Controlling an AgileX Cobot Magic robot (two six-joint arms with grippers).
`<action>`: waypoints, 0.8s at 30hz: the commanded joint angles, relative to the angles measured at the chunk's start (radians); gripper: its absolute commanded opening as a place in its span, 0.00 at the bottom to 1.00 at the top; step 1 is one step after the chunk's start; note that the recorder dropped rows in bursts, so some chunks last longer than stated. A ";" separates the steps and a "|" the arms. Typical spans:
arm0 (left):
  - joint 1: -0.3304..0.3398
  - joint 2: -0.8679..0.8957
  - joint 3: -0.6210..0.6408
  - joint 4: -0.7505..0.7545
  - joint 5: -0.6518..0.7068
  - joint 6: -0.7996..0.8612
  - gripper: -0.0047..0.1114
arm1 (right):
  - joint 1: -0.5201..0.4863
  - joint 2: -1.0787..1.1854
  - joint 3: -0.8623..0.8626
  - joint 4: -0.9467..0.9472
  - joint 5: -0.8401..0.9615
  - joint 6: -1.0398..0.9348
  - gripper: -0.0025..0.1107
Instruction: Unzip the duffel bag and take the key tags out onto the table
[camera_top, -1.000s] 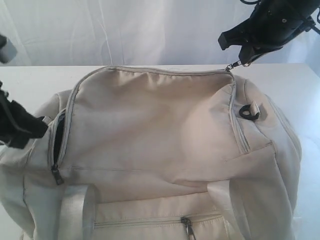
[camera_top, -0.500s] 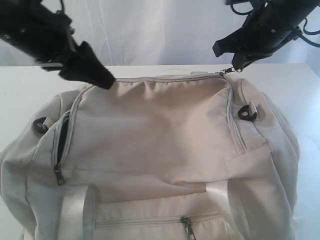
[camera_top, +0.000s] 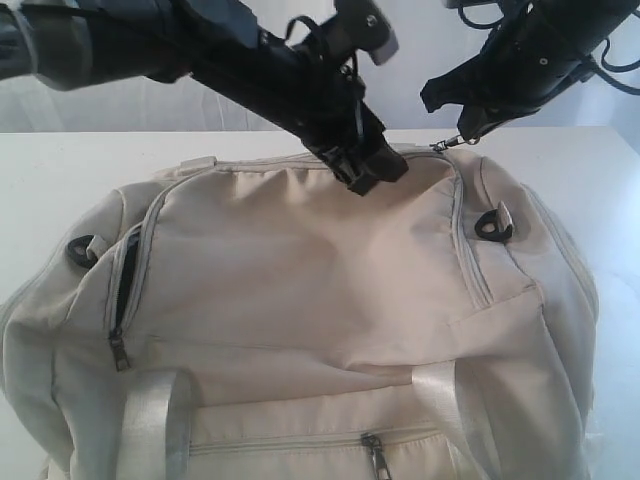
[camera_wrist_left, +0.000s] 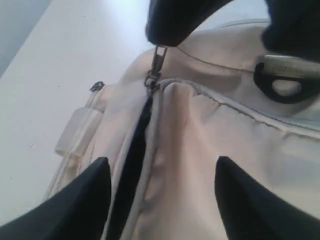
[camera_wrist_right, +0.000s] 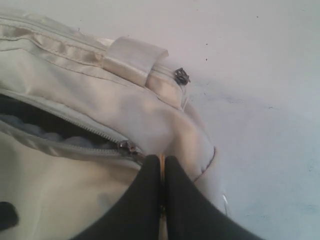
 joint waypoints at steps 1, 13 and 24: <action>-0.038 0.064 -0.045 -0.027 -0.042 0.021 0.59 | -0.008 -0.003 0.004 0.003 -0.001 -0.011 0.02; -0.043 0.087 -0.056 -0.029 -0.112 -0.049 0.04 | -0.008 -0.003 0.004 0.003 0.001 -0.016 0.02; 0.028 0.053 -0.056 0.108 -0.012 -0.213 0.04 | -0.010 -0.003 0.040 -0.051 0.022 -0.005 0.02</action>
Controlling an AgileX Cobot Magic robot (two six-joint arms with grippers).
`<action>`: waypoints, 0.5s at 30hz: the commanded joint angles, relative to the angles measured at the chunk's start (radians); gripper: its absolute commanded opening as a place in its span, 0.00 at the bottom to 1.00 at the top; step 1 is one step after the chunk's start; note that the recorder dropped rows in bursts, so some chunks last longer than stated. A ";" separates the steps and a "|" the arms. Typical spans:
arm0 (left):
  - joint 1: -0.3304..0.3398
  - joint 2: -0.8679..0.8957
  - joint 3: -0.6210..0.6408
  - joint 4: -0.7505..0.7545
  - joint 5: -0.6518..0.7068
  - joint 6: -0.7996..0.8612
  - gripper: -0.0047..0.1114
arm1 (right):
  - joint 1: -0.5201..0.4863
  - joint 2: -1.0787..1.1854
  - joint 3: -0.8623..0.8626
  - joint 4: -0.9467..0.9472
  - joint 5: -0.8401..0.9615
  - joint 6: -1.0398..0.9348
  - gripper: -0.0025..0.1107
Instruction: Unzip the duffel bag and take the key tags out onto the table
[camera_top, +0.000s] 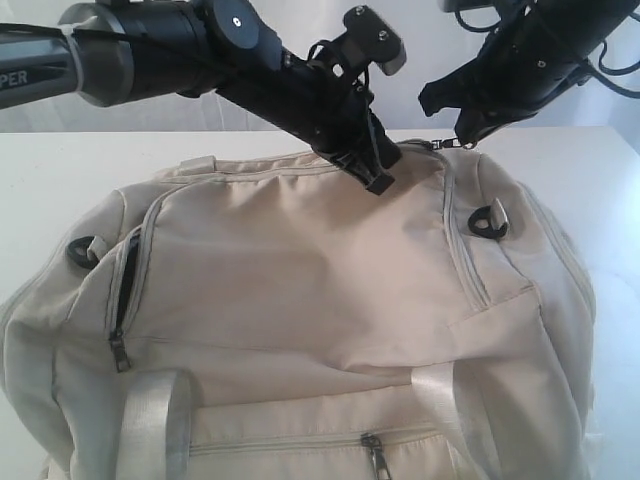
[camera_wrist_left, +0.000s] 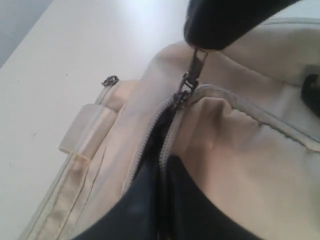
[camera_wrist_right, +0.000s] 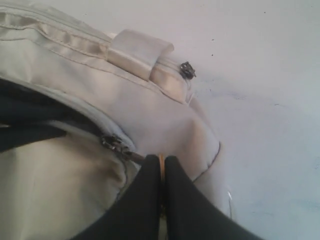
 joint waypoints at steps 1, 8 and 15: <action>0.037 -0.018 -0.005 0.040 0.044 -0.061 0.04 | -0.009 -0.003 0.042 -0.045 0.022 0.004 0.02; 0.039 -0.020 -0.005 0.060 0.037 -0.080 0.04 | -0.009 -0.067 0.057 -0.036 0.113 0.006 0.02; 0.039 -0.020 -0.005 0.062 0.024 -0.128 0.04 | -0.007 -0.210 0.167 0.038 0.166 0.006 0.02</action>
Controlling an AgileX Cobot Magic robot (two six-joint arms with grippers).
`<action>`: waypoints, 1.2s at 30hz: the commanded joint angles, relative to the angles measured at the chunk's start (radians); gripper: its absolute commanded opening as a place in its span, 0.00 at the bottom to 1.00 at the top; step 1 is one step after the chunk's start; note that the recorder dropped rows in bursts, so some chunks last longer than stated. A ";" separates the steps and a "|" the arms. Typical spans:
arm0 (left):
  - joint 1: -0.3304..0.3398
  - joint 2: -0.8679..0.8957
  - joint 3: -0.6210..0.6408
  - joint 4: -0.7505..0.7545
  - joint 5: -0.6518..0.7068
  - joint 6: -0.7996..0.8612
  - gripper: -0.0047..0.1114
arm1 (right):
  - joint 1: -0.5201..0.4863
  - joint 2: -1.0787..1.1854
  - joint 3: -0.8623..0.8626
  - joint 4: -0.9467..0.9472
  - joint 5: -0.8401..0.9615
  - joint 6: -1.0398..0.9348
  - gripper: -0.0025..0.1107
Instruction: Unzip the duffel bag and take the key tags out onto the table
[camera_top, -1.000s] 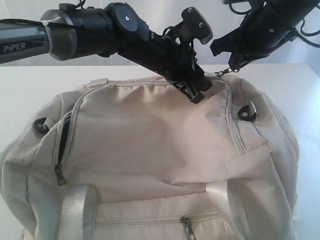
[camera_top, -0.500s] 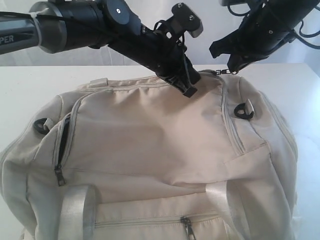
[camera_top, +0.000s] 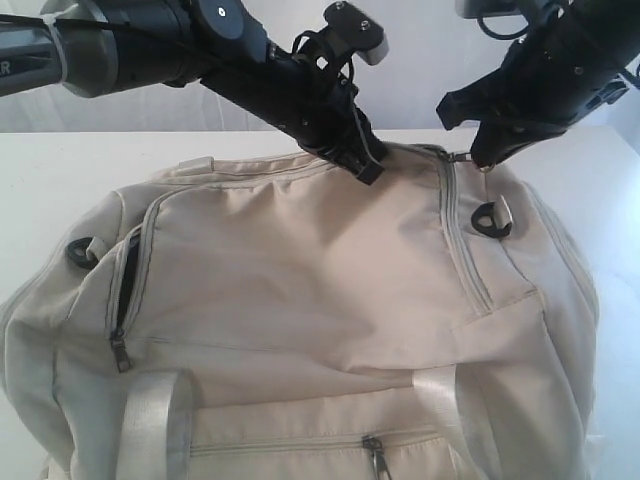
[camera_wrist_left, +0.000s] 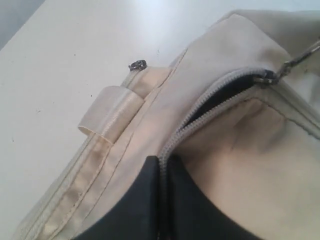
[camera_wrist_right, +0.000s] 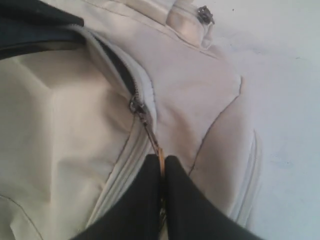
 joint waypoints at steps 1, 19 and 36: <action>0.013 -0.010 -0.002 0.023 -0.012 -0.031 0.04 | -0.007 -0.099 0.078 0.006 0.056 -0.002 0.02; 0.013 -0.024 -0.002 0.030 0.008 -0.076 0.04 | -0.007 -0.315 0.379 0.051 -0.139 -0.002 0.02; 0.011 -0.024 -0.002 -0.187 0.081 -0.027 0.04 | -0.009 -0.156 0.353 0.216 -0.332 -0.028 0.02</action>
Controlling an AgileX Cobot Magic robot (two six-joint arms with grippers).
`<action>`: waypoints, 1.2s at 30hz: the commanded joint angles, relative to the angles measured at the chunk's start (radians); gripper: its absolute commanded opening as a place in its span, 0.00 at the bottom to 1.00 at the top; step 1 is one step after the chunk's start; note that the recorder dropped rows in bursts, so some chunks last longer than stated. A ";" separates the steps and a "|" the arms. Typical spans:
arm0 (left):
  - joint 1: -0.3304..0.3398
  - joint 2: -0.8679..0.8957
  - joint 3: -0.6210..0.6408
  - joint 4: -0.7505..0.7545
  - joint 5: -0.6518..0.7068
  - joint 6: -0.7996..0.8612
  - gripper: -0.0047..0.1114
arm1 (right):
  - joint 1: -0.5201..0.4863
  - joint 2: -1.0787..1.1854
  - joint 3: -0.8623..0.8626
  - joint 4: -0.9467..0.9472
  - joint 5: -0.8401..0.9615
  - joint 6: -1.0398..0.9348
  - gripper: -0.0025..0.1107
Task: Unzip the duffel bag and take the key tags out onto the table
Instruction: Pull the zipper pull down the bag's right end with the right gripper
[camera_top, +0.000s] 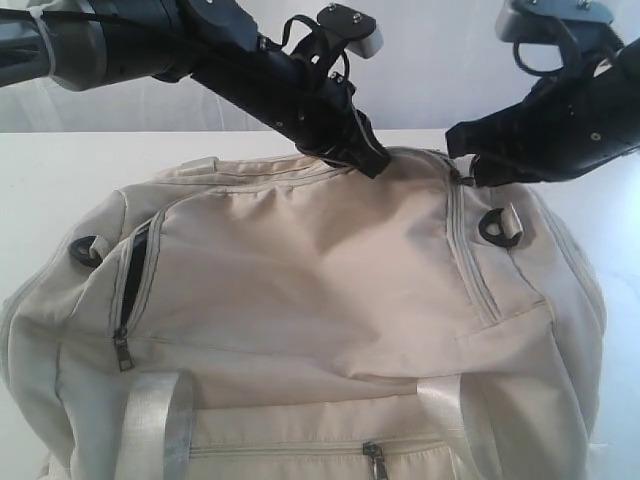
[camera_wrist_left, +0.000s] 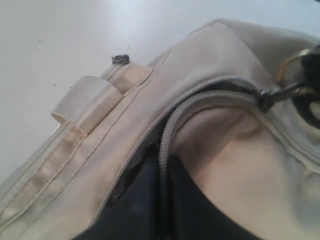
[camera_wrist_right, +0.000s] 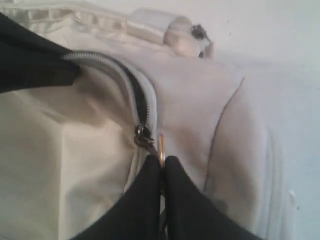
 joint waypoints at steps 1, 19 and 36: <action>0.003 -0.012 -0.002 -0.084 -0.033 0.011 0.04 | -0.007 0.026 -0.009 0.070 0.063 -0.049 0.02; 0.003 -0.012 -0.007 -0.112 -0.129 0.011 0.04 | -0.005 -0.057 0.037 0.082 0.286 -0.093 0.02; 0.009 -0.036 -0.007 -0.085 -0.060 0.009 0.04 | -0.005 -0.374 0.218 0.084 0.433 -0.099 0.02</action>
